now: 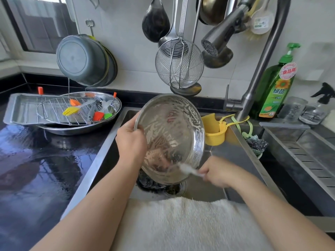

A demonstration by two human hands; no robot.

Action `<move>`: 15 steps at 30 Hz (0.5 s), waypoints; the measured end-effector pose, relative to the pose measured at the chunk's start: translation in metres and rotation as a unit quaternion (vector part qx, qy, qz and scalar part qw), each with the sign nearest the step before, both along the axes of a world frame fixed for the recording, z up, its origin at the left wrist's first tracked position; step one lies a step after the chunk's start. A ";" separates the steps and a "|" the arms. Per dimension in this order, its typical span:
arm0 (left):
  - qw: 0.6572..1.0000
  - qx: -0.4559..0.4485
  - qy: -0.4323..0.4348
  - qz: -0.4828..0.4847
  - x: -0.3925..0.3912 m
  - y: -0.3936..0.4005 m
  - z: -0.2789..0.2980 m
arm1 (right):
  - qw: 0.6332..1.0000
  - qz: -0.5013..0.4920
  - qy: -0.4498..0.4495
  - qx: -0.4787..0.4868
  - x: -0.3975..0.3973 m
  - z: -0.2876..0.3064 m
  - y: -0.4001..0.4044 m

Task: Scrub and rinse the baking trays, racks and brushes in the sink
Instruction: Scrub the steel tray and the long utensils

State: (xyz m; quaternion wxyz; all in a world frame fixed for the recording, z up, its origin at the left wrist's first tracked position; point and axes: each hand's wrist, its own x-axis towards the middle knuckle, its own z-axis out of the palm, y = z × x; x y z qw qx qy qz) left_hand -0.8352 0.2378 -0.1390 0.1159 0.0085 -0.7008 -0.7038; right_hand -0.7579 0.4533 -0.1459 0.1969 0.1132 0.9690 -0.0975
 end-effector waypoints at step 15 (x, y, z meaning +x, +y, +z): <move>0.993 -0.092 -0.023 -0.066 -0.008 -0.002 -0.003 | 0.917 0.147 0.139 0.343 -0.025 0.044 0.030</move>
